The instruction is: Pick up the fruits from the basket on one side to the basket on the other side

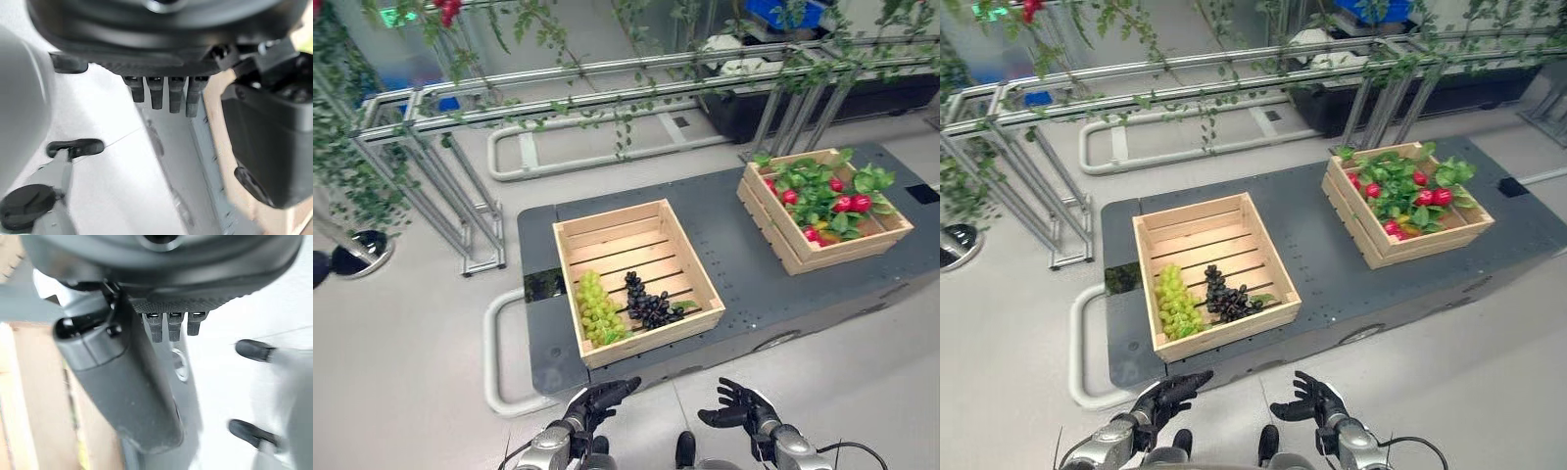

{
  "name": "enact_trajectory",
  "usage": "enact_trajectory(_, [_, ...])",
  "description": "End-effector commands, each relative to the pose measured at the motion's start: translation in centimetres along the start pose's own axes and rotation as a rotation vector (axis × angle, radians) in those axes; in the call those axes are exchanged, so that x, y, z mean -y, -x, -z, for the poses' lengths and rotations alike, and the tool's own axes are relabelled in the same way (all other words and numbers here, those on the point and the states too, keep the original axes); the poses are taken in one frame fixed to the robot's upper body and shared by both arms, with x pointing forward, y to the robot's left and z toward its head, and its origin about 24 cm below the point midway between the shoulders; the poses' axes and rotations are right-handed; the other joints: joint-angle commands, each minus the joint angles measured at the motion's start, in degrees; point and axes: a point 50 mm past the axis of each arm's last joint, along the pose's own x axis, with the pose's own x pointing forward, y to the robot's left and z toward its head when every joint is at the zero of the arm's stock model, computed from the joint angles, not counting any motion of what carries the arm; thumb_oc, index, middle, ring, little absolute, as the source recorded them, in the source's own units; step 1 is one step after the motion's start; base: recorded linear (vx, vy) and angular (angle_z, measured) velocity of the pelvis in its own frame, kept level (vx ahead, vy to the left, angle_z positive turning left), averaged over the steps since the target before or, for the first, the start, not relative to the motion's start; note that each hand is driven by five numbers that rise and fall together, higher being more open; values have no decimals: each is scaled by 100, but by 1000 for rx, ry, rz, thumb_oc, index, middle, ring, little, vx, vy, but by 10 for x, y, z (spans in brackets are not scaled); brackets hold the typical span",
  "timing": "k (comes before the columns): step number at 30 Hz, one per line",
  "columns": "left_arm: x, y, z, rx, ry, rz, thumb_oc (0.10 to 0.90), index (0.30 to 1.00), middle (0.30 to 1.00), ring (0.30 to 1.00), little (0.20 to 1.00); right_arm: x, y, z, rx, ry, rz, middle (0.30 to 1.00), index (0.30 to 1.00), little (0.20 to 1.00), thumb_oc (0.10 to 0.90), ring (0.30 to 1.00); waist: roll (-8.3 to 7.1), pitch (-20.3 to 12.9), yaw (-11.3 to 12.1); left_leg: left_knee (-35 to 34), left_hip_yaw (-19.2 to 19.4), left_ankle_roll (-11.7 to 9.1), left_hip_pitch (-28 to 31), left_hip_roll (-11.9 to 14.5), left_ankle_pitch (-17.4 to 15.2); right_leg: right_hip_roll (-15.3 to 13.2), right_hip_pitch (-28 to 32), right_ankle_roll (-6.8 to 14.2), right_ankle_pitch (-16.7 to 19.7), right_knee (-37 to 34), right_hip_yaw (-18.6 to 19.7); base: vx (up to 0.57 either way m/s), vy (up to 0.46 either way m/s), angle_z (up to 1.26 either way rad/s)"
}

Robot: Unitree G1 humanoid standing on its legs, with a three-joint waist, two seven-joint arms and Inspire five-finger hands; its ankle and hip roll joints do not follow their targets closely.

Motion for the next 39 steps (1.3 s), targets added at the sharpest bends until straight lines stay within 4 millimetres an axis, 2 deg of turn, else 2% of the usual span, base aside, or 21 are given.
enact_trajectory(1, [-8,-2,-38,172,9,16,800,900,900,900,900,-2,-3,-27,127,7,-40,900,900,900,800,900,-143,30,20,-732,463,205,72,0,110,-178,118,263,-105,274,-109,93,128,33])
enact_trajectory(3, [-5,-2,-35,168,7,24,800,900,900,900,900,-2,-3,-27,130,2,-29,900,900,900,800,900,-38,28,2,-1185,583,94,19,79,481,-80,165,244,-172,280,-135,83,145,29])
enact_trajectory(4, [-3,-3,-34,165,2,33,800,900,900,900,900,-2,-3,-27,132,-4,-24,900,900,900,800,900,-11,34,-12,-1237,654,60,-95,109,566,-53,198,235,-212,271,-163,114,235,37])
enact_trajectory(6, [0,-4,-34,166,-24,59,800,900,900,900,900,-2,-3,-25,141,-17,-16,900,900,900,800,900,21,40,-54,-1237,934,26,-250,128,538,-92,272,262,-263,263,-349,110,235,30])
enact_trajectory(8, [1,-5,-34,164,-29,63,800,900,900,900,900,-5,-3,-23,142,-22,-8,900,900,900,800,900,30,7,-51,-1237,932,101,-163,27,467,-193,278,312,-284,309,-428,126,300,26])
enact_trajectory(10, [0,-5,-33,160,-40,69,800,900,900,900,900,-7,-3,-22,141,-36,1,900,900,900,800,900,21,-14,-10,-1237,682,216,28,-135,365,-345,312,401,-304,473,-433,178,410,3])
enact_trajectory(14, [-2,-5,-36,160,-84,82,800,900,900,900,900,-10,-3,-23,155,-27,-1,900,900,900,800,900,-5,-50,18,-1237,682,358,238,-263,195,-553,306,526,-413,814,-497,135,310,-10])
enact_trajectory(17, [-6,-6,-49,200,-130,74,800,900,900,900,900,-10,-4,-33,193,-26,-6,900,900,900,800,900,12,79,-44,-1206,715,593,480,-382,77,-755,-193,634,-304,2136,-290,115,336,-25])
enact_trajectory(21, [-6,-4,-75,307,-205,71,800,900,900,900,900,-10,-3,-37,215,11,-18,900,900,900,800,900,19,152,-11,-1138,775,733,572,-518,-73,-890,-439,662,-66,2725,-286,103,190,-11])
enact_trajectory(23, [-6,-1,-86,362,-226,68,800,900,900,900,900,-11,-4,-38,212,23,-25,900,900,900,800,900,6,153,22,-1136,798,740,596,-532,-102,-903,-425,662,-32,2533,-321,96,49,-1])
enact_trajectory(25, [0,6,-114,475,-308,75,800,900,900,900,900,-8,-3,-39,217,23,-21,900,900,900,800,900,-40,122,29,-1057,796,723,470,-543,-161,-848,-439,637,95,1678,-183,74,-57,2])
enact_trajectory(26, [1,9,-121,504,-333,76,800,900,900,900,900,-6,-3,-39,222,18,-17,900,900,900,800,900,-51,119,24,-1052,787,725,427,-556,-184,-853,-489,649,165,1433,-99,43,-121,4])
enact_trajectory(28, [4,16,-138,579,-422,71,800,900,900,900,900,-1,-2,-41,232,17,-16,900,900,900,800,900,-119,124,6,-955,779,743,315,-609,-349,-964,-637,753,606,694,168,71,-176,17])
enact_trajectory(30, [2,22,-149,616,-473,52,800,900,900,900,900,-1,-2,-42,228,27,-24,900,900,900,800,900,-150,143,-9,-826,800,749,287,-591,-518,-1108,-753,837,881,184,310,138,-236,40])
enact_trajectory(33, [-8,33,-161,659,-525,51,800,900,900,900,900,1,1,-37,221,21,-24,900,900,900,800,900,-126,131,-97,-651,724,752,322,-464,-670,-1218,-873,867,932,137,573,184,-254,61])
enact_trajectory(35, [-11,39,-168,684,-557,30,800,900,900,900,900,1,2,-36,217,24,-28,900,900,900,800,900,-130,140,-131,-493,652,733,256,-363,-676,-1149,-830,857,707,411,628,180,-351,89])
enact_trajectory(39, [-24,59,-186,767,-644,-107,800,900,900,900,900,1,5,-41,225,33,-30,900,900,900,800,900,-140,300,-151,-294,580,531,13,0,-467,-1041,-714,880,370,678,392,79,-267,39])
